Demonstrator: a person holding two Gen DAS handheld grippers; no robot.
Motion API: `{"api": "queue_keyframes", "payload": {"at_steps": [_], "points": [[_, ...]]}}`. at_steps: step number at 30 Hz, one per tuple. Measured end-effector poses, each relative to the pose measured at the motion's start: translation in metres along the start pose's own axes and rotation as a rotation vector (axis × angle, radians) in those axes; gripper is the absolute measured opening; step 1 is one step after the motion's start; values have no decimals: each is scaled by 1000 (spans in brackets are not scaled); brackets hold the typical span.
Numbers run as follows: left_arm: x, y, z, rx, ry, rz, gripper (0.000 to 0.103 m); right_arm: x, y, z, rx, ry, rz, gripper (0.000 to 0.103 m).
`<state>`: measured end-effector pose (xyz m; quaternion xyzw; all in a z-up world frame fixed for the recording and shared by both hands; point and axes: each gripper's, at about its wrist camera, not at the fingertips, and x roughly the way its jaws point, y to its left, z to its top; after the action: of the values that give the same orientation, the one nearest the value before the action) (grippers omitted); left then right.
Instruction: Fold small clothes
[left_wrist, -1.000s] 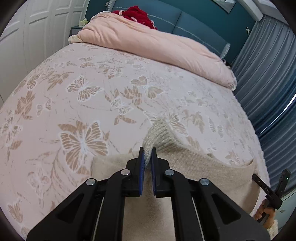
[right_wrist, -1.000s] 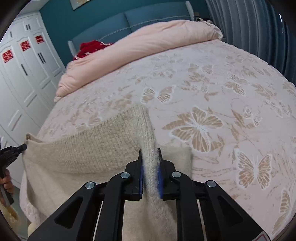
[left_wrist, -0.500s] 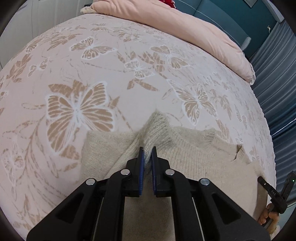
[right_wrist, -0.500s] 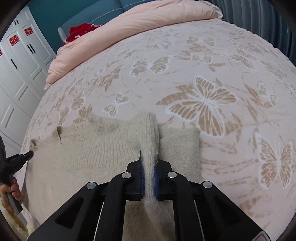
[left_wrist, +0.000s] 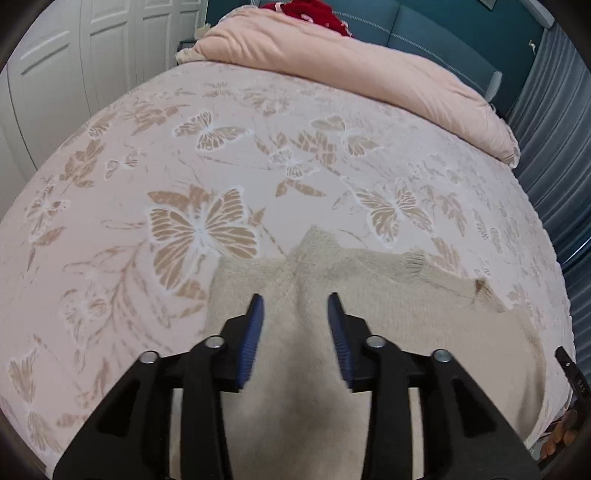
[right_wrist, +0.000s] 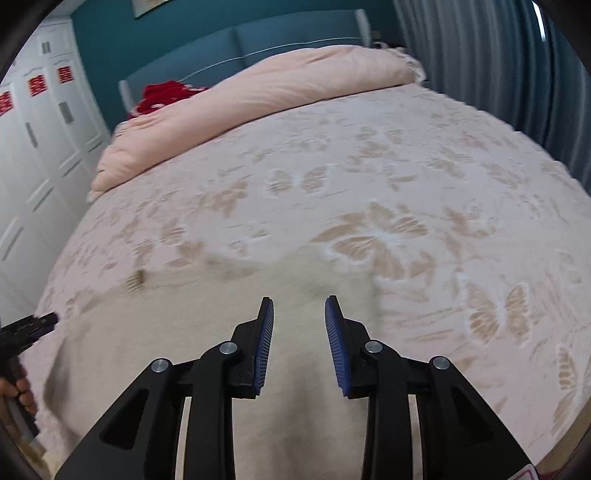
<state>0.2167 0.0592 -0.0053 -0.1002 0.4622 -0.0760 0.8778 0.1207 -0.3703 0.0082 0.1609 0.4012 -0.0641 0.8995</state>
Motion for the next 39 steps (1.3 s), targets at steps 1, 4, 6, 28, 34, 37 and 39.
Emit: {"api": "queue_keyframes", "payload": {"at_steps": [1,4,6,28,34,37,39], "points": [[-12,-5,-11,-4,-2,-40,51,1,18,-11,-7,35,72,24],[-22,-27,-56,28,69,-110,53,17,77,-61,-32,186,254,8],[-12,-37,-87,77,130,-77,53,25,112,-94,-109,245,280,7],[5,-6,-31,-42,111,-38,52,9,3,-16,29,93,60,13],[66,19,-29,-78,179,38,57,103,-55,18,0,196,-191,0],[67,17,-30,-38,157,44,59,98,-87,23,110,195,-84,0],[67,16,-30,-46,140,53,60,77,-54,24,-10,152,-177,0]]}}
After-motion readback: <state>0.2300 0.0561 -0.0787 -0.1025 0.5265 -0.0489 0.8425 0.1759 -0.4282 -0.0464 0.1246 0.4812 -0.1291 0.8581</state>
